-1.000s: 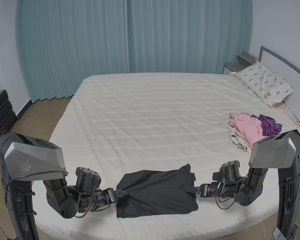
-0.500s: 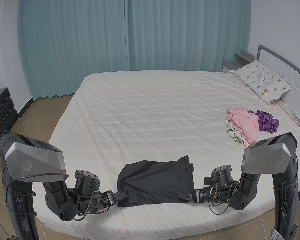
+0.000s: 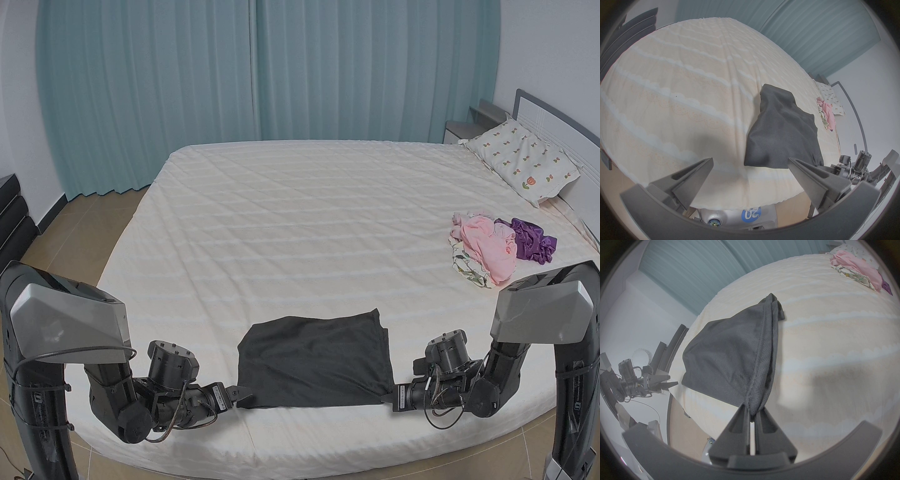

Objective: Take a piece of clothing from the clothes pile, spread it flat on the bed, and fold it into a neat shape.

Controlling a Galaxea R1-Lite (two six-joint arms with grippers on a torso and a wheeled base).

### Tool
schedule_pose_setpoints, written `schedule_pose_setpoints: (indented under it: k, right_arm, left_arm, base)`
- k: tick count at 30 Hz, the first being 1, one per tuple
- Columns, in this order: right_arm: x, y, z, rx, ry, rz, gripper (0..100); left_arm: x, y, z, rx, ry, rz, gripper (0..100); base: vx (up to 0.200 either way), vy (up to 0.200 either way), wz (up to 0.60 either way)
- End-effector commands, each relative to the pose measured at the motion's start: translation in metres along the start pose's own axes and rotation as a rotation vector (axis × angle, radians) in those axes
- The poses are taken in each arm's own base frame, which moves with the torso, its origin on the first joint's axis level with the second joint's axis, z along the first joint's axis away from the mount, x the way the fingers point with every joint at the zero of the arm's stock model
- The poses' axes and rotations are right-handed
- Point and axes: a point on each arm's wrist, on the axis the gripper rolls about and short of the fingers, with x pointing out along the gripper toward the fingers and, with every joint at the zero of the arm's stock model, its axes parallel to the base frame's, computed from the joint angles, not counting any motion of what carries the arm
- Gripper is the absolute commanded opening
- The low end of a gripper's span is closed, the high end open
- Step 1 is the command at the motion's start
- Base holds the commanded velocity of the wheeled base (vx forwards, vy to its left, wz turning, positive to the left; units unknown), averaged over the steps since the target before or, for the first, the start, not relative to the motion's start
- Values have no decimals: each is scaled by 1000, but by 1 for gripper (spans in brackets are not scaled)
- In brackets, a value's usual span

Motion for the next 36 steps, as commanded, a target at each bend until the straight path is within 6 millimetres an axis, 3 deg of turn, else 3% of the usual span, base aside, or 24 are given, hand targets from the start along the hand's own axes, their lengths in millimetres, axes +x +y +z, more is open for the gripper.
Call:
schedule_pose_setpoints:
  k: [1,13,14,18,25,32,36]
  right_arm:
    - [-8,3,3,-11,-12,5,0]
    - [-12,-4,4,-63,68,-42,0]
    - [-12,-5,4,-64,69,-42,100]
    - [-12,-3,8,-67,49,-34,100]
    - [-8,-14,50,6,-93,-29,100]
    - [8,-26,88,99,-173,-29,100]
    - [30,-27,106,170,-225,-54,100]
  left_arm:
    - [1,1,0,0,2,2,100]
    - [0,1,-1,1,2,2,100]
    - [0,1,-1,0,3,1,100]
    - [0,1,-1,-1,3,3,100]
    - [0,1,-1,-2,3,3,100]
    - [0,1,-1,-2,4,4,100]
    - [0,0,0,-19,1,1,100]
  base:
    - [0,0,0]
    - [0,0,0]
    - [0,0,0]
    - [0,0,0]
    - [0,0,0]
    - [0,0,0]
    - [0,0,0]
